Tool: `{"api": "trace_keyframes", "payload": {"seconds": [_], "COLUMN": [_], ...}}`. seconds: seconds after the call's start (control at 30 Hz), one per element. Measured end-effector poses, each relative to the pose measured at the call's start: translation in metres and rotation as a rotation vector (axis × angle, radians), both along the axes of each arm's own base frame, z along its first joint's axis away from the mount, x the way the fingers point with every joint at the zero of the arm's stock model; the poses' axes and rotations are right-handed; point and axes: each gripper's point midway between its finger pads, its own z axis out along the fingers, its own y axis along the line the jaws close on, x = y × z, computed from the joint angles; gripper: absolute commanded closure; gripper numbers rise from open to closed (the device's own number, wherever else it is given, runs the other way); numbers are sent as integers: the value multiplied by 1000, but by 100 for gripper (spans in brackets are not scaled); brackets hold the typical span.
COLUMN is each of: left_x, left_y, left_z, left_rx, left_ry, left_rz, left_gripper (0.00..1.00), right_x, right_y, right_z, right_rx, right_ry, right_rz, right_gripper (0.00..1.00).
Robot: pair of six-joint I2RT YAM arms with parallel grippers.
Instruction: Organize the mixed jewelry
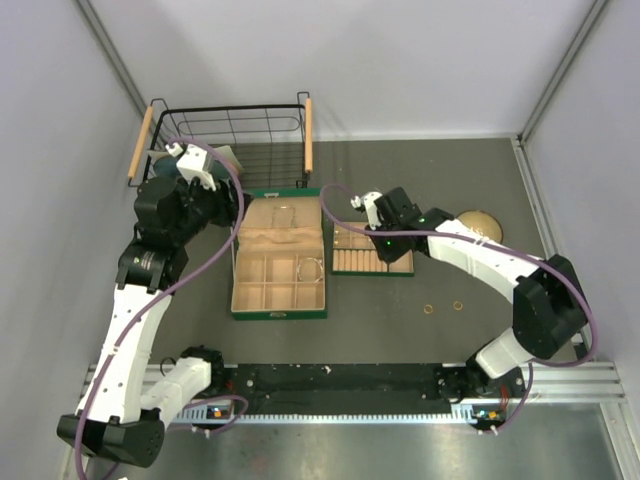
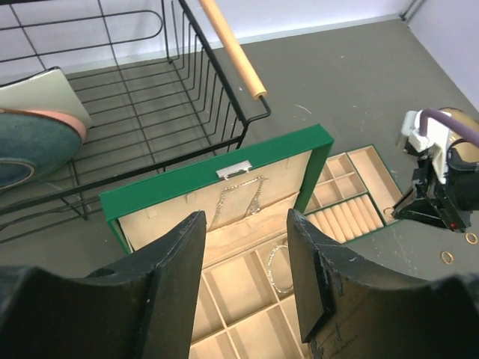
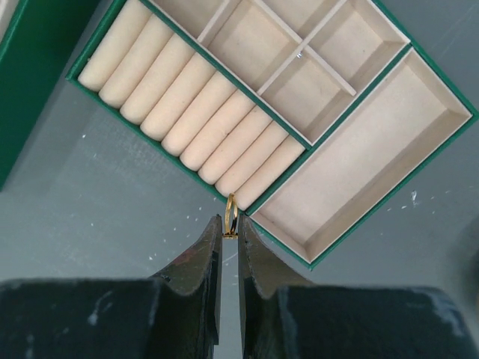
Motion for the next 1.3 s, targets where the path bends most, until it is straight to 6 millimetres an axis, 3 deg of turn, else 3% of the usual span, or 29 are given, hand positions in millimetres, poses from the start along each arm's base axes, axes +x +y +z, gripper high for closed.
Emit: {"api": "trace_keyframes", "payload": {"seconds": [0.23,0.53,0.8,1.3], "left_x": [5,9,9,10], "left_y": [10,18,19,19], "left_z": [-11,-12,-12,-14], "left_rx": [17,28,28,26], "left_ry": [21,20,20,25], "left_rz": [63,109,113,115], "left_gripper": [47,47,47,47], "right_x": [6,8,17,22], "right_y": [2,-6,-19,-12], "right_z": [-3,-43,-47,-51], "right_rx": [36,-29,-21,-6], "right_ry": [12,99,114,140], "right_rz": [-126,-230,-309,-339], "right_gripper": [100,100,100,100]}}
